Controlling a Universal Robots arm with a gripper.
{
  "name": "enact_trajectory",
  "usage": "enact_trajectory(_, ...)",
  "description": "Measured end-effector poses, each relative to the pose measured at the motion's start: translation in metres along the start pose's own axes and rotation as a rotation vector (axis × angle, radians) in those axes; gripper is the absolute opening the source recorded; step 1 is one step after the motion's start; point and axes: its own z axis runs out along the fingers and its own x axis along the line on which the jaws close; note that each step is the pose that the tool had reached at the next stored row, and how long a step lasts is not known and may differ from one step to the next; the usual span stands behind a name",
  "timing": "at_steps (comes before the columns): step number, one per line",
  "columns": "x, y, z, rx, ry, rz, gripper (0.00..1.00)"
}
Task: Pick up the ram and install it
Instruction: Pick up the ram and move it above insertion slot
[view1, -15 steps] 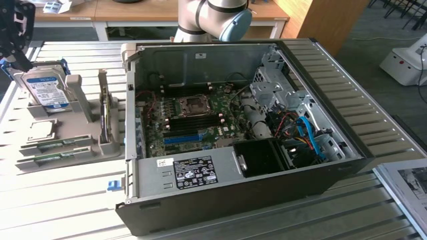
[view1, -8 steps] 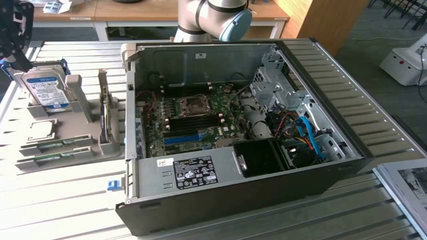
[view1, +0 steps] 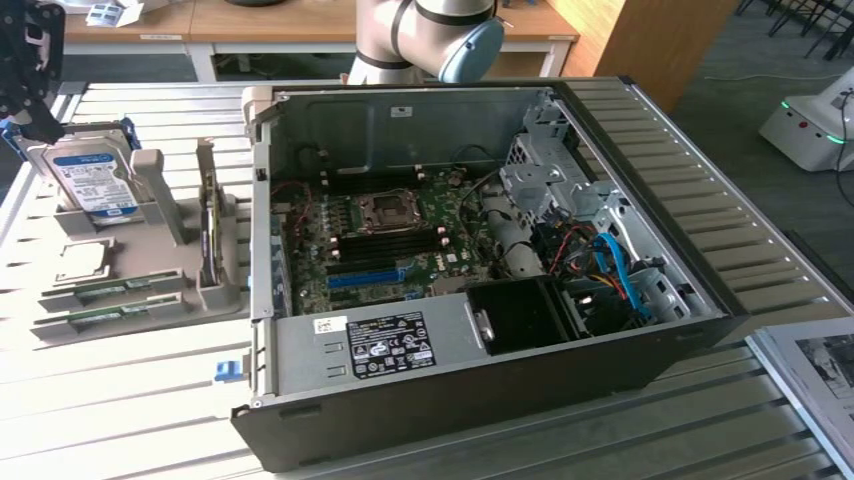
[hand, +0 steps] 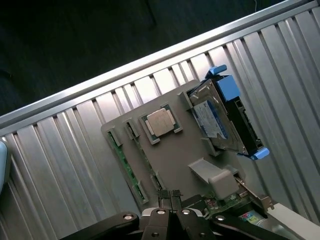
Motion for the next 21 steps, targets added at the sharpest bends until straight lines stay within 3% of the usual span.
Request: enact_trajectory(21, 0.0000, 0.0000, 0.0000, -0.0051, 0.0051, -0.108, 0.10)
